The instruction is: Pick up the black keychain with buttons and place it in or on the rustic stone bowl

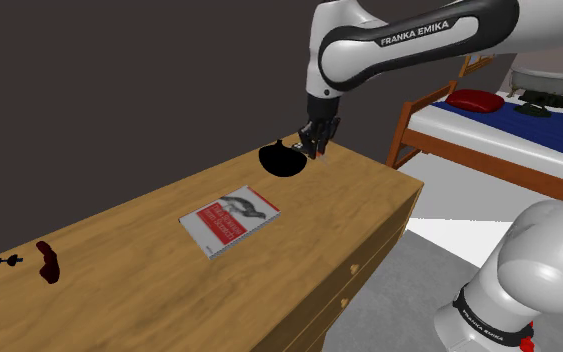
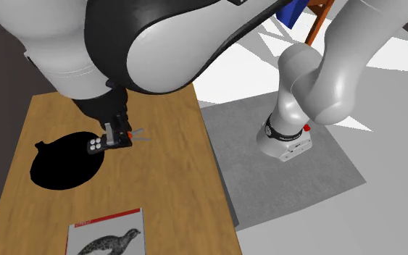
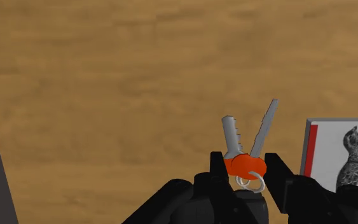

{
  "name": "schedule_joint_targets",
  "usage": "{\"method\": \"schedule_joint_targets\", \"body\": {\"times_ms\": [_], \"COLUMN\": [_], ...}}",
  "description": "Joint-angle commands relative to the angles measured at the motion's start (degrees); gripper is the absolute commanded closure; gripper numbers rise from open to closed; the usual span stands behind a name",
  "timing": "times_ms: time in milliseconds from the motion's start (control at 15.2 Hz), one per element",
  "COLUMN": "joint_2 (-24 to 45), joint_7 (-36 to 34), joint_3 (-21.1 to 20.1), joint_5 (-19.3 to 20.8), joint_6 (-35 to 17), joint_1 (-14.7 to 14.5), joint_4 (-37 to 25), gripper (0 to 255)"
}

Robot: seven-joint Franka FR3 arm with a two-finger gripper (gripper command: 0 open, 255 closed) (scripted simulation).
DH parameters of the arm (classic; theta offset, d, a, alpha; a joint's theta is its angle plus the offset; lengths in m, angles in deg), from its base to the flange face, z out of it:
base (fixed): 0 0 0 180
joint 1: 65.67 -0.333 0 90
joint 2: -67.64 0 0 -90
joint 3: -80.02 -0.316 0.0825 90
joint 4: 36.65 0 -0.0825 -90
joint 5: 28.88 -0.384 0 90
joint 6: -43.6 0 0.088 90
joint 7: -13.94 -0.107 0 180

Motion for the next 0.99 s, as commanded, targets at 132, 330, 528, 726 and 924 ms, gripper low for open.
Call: {"method": "schedule_joint_targets", "body": {"times_ms": [132,330,528,726,924], "joint_2": [8.47,15.04,21.83,28.9,28.98], "joint_7": [1.28,2.04,2.78,3.53,3.45], "joint_3": [0.84,1.32,1.75,2.18,2.21], "joint_5": [1.37,2.26,3.05,3.74,3.78], "joint_6": [0.69,1.93,3.85,6.5,4.22], "joint_1": [1.11,1.67,2.08,2.3,2.33], "joint_4": [-9.12,-16.89,-25.58,-35.28,-33.08], "gripper": [255,255,255,255,255]}}
